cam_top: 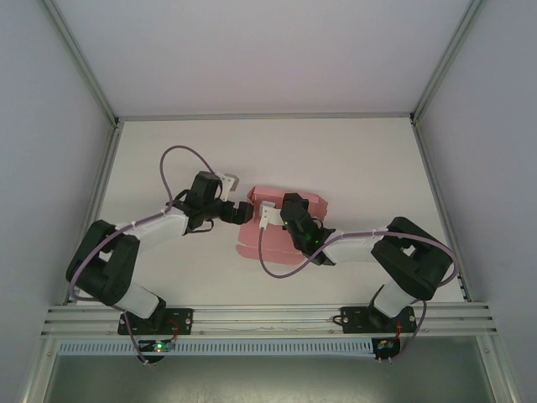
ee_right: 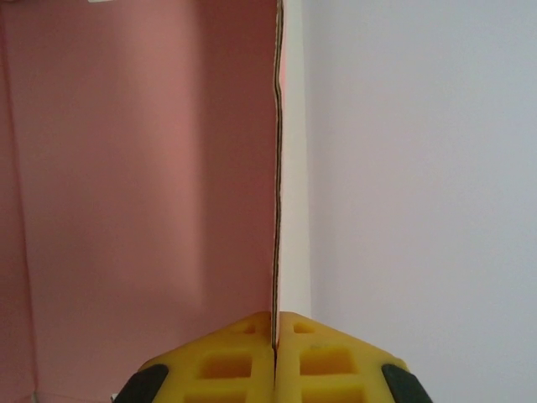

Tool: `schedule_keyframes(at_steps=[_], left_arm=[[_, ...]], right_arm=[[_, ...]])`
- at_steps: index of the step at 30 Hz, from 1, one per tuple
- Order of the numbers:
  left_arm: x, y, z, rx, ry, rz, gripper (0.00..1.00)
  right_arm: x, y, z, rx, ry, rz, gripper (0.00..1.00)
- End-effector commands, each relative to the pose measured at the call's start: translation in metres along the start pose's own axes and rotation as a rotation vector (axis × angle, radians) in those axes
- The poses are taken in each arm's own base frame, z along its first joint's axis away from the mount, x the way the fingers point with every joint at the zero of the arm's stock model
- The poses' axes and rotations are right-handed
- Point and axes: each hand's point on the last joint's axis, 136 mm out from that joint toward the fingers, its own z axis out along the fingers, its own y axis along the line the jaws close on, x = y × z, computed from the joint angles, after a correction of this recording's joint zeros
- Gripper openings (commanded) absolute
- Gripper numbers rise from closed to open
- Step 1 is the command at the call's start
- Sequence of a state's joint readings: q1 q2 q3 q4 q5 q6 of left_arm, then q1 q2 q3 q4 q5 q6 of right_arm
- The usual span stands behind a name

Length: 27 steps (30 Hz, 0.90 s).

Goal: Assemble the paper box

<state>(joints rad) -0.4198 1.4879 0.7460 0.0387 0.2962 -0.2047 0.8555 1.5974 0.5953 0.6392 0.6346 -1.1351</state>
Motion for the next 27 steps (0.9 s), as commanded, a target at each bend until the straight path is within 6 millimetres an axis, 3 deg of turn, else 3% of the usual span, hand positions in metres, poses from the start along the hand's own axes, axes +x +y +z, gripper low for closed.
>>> schedule_keyframes(at_steps=[1, 4, 8, 13, 17, 23, 27], left_arm=[[-0.006, 0.004, -0.017, -0.065, -0.062, 0.011, 1.0], [-0.014, 0.011, -0.035, -0.122, -0.138, -0.009, 1.0], [-0.019, 0.047, -0.054, -0.314, -0.189, -0.094, 1.0], [-0.016, 0.061, -0.033, -0.313, -0.119, -0.134, 1.0], [-0.021, 0.036, -0.005, -0.122, -0.131, 0.011, 0.99], [-0.029, 0.008, 0.015, 0.072, -0.161, 0.114, 0.95], [-0.017, -0.029, 0.024, 0.321, -0.086, 0.169, 0.76]], right_arm=[[0.003, 0.015, -0.005, -0.051, 0.003, -0.026, 0.0], [0.003, 0.015, -0.005, -0.049, 0.005, -0.026, 0.0], [0.003, 0.014, -0.005, -0.047, 0.004, -0.022, 0.0], [0.004, 0.016, -0.005, -0.056, 0.009, -0.031, 0.0], [0.004, 0.016, -0.003, -0.061, 0.011, -0.028, 0.0], [0.001, 0.014, -0.004, -0.066, 0.003, -0.018, 0.0], [0.001, 0.013, -0.005, -0.07, 0.0, -0.014, 0.0]])
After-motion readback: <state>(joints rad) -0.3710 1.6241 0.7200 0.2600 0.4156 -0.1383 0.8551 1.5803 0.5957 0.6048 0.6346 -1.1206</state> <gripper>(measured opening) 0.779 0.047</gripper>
